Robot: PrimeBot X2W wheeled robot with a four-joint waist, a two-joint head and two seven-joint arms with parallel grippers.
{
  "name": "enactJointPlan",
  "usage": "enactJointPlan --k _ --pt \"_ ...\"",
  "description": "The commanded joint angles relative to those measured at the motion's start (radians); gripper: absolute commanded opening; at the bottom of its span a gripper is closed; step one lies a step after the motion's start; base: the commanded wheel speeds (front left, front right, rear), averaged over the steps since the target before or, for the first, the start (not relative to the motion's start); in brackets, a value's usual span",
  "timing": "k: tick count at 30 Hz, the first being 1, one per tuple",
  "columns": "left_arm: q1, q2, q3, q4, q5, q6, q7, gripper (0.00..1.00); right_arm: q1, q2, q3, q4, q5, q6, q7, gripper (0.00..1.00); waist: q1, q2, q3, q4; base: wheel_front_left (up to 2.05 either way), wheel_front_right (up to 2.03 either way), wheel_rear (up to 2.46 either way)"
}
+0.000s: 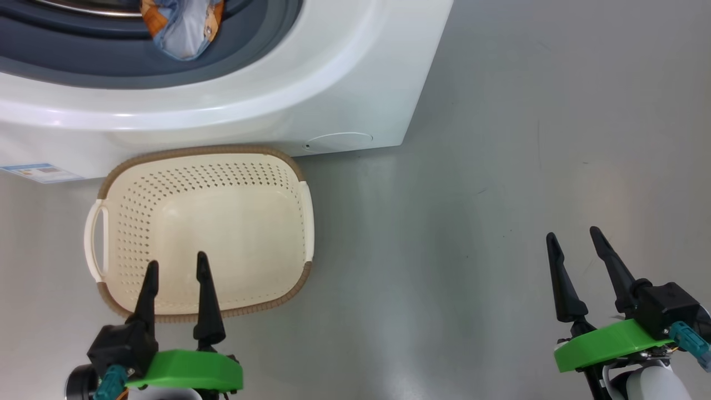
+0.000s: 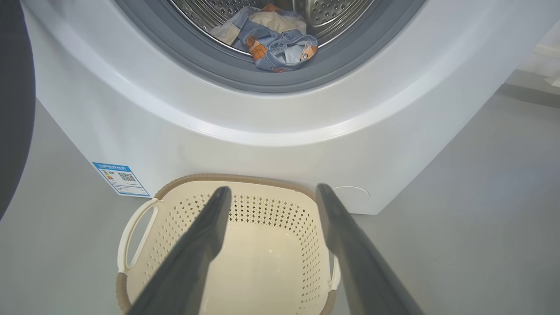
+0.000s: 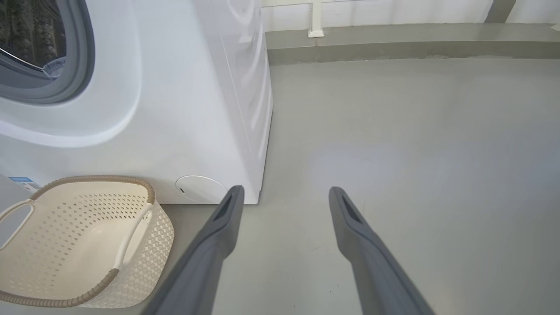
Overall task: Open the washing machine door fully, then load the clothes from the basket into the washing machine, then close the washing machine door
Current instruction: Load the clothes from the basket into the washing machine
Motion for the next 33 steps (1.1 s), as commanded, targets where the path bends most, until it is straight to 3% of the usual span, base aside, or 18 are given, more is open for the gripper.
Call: enactJointPlan --k 1,10,19,26,33 --pt "0.011 0.013 0.026 -0.032 -0.005 0.009 0.000 1.00 0.022 -0.008 0.020 -0.024 -0.009 0.002 -0.008 1.00 0.0000 0.0000 0.000 0.001 0.00 0.00 0.00" --pt "-0.006 0.030 0.030 -0.070 0.011 0.030 0.027 1.00 0.014 -0.004 0.037 -0.026 -0.007 0.002 -0.008 1.00 0.0000 0.0000 0.009 -0.022 0.00 0.00 0.00" --pt "-0.171 0.071 0.042 -0.010 0.018 0.022 0.101 1.00 -0.011 0.005 0.054 -0.016 0.006 0.002 -0.008 1.00 0.0000 0.0000 0.043 -0.067 0.00 0.00 0.00" --pt "-0.392 0.130 0.069 0.136 -0.002 -0.012 0.187 1.00 -0.007 0.011 0.074 0.005 0.012 0.002 -0.008 1.00 0.0000 0.0000 0.033 -0.099 0.00 0.00 0.00" --pt "-0.625 0.157 0.091 0.388 -0.022 -0.015 0.267 1.00 0.010 0.013 0.092 0.031 0.009 0.002 -0.008 1.00 0.0000 0.0000 0.008 -0.121 0.00 0.00 0.00"
